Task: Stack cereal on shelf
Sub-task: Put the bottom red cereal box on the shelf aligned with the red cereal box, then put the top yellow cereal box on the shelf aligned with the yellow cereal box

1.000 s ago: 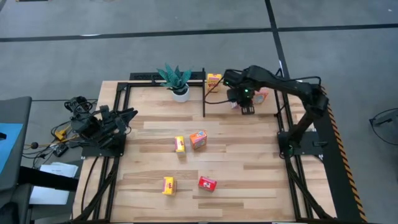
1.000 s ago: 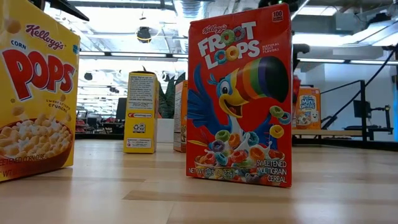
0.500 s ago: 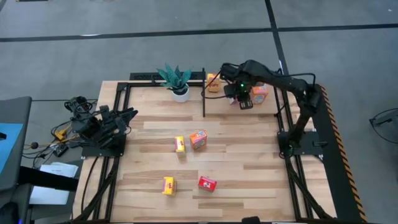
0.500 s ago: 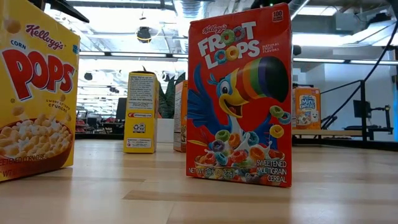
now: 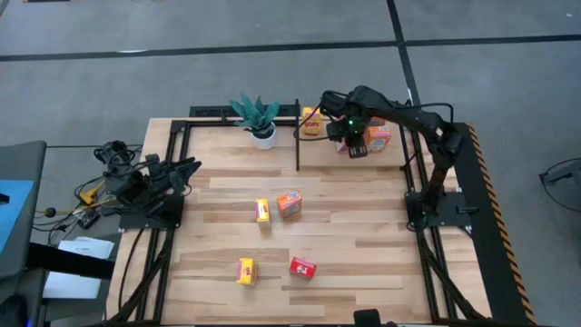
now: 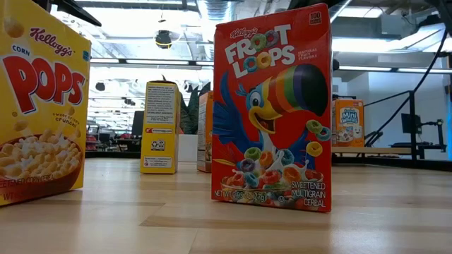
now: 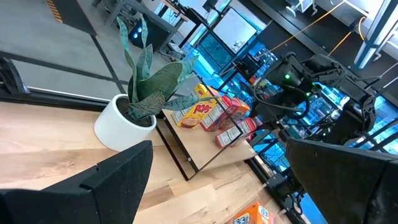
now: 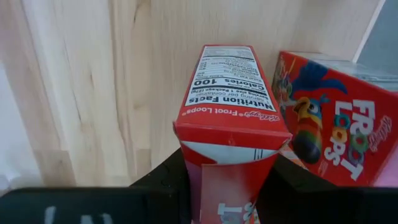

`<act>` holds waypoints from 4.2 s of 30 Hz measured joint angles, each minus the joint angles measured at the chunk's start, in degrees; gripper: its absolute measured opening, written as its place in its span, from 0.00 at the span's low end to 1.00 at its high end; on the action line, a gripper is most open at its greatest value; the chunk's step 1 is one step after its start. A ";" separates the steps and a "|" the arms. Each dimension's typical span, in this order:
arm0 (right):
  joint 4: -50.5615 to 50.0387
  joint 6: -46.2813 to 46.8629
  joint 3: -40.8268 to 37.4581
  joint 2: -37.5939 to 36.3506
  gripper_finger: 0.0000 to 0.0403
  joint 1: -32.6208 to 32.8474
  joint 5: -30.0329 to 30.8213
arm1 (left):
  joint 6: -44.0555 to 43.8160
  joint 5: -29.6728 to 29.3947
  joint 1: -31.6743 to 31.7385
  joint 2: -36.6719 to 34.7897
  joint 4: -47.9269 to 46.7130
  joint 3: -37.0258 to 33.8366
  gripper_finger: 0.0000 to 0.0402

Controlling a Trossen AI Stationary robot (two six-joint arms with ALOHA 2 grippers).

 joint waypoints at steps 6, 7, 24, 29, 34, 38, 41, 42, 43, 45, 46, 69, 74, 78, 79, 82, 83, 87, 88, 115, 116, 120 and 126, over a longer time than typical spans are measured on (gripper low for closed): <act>0.22 0.65 0.00 0.36 0.39 0.02 1.58 | -0.07 0.01 0.00 -0.02 -0.02 0.01 0.89; 0.01 0.75 0.00 0.36 0.40 0.01 1.72 | -0.05 0.00 0.00 0.00 -0.02 -0.01 0.89; 1.11 2.21 0.00 0.36 0.60 -0.35 3.02 | -0.02 0.02 0.00 0.00 -0.37 -0.01 0.89; 1.18 2.77 0.00 0.36 0.60 -0.35 4.69 | -0.02 0.02 0.02 0.00 -0.35 0.01 0.89; 0.75 3.25 0.84 0.10 0.60 -0.35 5.15 | -0.04 0.02 0.02 0.00 -0.33 0.01 0.89; 0.60 3.88 3.53 0.07 0.60 -0.35 5.23 | -0.05 0.02 0.00 0.00 -0.33 0.01 0.89; 0.08 4.58 6.46 0.07 0.61 -0.35 6.32 | -0.07 0.02 0.02 0.00 -0.33 -0.01 0.89; -0.48 4.99 7.60 0.07 0.62 -0.35 6.46 | -0.07 0.02 0.01 0.00 -0.33 0.00 0.89; -1.03 5.52 8.70 0.05 0.63 -0.35 6.53 | -0.07 0.02 0.01 0.00 -0.31 -0.01 0.89; -2.26 6.52 11.13 0.05 0.64 -0.35 6.90 | -0.07 0.02 0.00 0.00 -0.31 0.01 0.89; -3.02 7.17 12.42 0.05 0.65 -0.35 6.90 | -0.07 0.02 0.01 -0.01 -0.32 -0.01 0.89; -9.76 52.49 27.17 -2.26 0.66 37.80 -16.78 | 0.26 4.29 0.02 0.00 -1.33 0.00 0.89; -7.29 69.10 27.12 -1.09 0.66 49.30 -8.55 | -1.03 7.23 0.02 0.00 -3.15 -0.01 0.89; -3.06 77.72 26.52 0.76 0.66 54.69 -2.25 | -2.90 8.39 0.02 0.00 -5.36 -0.01 0.89; -2.93 78.87 26.38 1.43 0.66 55.79 -1.52 | -3.35 8.97 0.02 -0.01 -5.37 0.00 0.89; -2.54 80.61 26.53 4.43 0.66 57.72 -1.23 | -4.96 10.67 0.02 0.00 -5.57 -0.01 0.89; -2.37 80.59 26.40 5.30 0.66 58.40 -1.23 | -5.43 11.26 0.02 0.00 -5.53 -0.01 0.89; 0.39 78.72 26.43 8.57 0.66 59.89 -1.34 | -6.18 13.30 0.02 -0.01 -6.07 -0.01 0.89; 1.06 78.07 26.43 9.18 0.66 60.24 -1.40 | -6.99 13.31 0.02 -0.01 -6.57 0.01 0.89; 13.54 46.08 26.62 11.33 0.66 47.63 3.02 | -19.57 27.76 0.00 0.09 -9.94 -0.01 0.89; 13.53 44.52 26.68 10.68 0.66 46.33 3.01 | -19.59 27.94 0.01 0.09 -10.15 -0.01 0.89; 12.27 37.79 26.62 8.21 0.66 41.64 3.00 | -19.61 28.11 0.02 0.09 -10.60 -0.01 0.89; 13.23 31.94 26.56 5.95 0.66 37.04 2.76 | -19.63 28.06 0.00 0.09 -11.87 -0.01 0.89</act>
